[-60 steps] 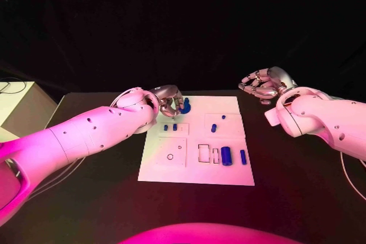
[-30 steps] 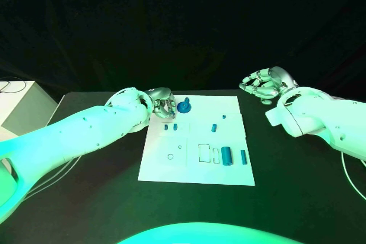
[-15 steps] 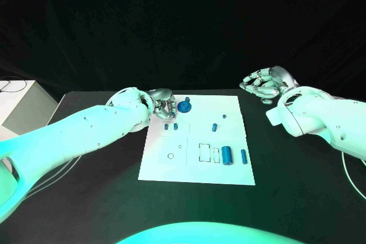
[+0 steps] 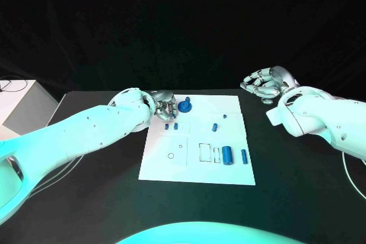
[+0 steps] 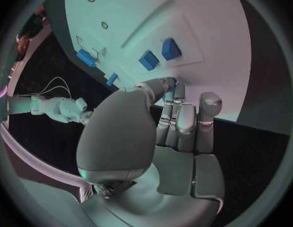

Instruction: Assemble the parts on the task board

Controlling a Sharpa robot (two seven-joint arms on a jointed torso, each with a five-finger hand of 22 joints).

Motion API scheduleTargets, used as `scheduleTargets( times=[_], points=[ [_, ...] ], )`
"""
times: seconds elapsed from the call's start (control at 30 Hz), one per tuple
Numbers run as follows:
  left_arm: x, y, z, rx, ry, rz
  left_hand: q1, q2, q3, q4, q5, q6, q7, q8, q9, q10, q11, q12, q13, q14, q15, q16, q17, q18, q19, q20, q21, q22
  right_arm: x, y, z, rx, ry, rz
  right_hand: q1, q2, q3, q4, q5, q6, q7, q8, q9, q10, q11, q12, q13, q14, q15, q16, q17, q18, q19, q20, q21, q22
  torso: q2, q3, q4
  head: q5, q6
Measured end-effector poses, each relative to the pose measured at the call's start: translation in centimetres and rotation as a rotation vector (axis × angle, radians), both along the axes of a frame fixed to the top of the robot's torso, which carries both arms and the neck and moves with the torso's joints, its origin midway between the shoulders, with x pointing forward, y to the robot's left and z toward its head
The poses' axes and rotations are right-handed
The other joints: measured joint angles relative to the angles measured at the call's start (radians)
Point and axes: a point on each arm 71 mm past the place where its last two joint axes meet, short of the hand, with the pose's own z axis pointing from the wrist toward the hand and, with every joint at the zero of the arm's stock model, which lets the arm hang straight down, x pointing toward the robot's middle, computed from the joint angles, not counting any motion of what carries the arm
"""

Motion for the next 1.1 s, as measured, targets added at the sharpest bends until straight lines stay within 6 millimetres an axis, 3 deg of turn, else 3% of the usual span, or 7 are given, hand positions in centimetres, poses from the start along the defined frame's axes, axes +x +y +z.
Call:
scheduleTargets(
  times=[1.1],
  points=[
    [-0.12, -0.4, -0.51, 0.028, -0.002, -0.015, -0.003, -0.003, -0.006, -0.006, 0.0, 0.006, -0.005, -0.005, 0.002, 0.013, -0.005, -0.011, 0.007, -0.004, -0.004, 0.0, 0.0, 0.0, -0.007, 0.0, 0.0, -0.004, 0.0, -0.05, -0.01, 0.0, 0.0, -0.001, 0.0, 0.0, 0.003, -0.003, 0.004, 0.0, 0.0, 0.0, 0.001, 0.007, 0.0, 0.0, -0.004, 0.0, 0.0, 0.0, -0.001, 0.0, 0.0, 0.0, 0.0, 0.0, 0.0, 0.0003, 0.0012, -0.006, -0.006]
  ],
)
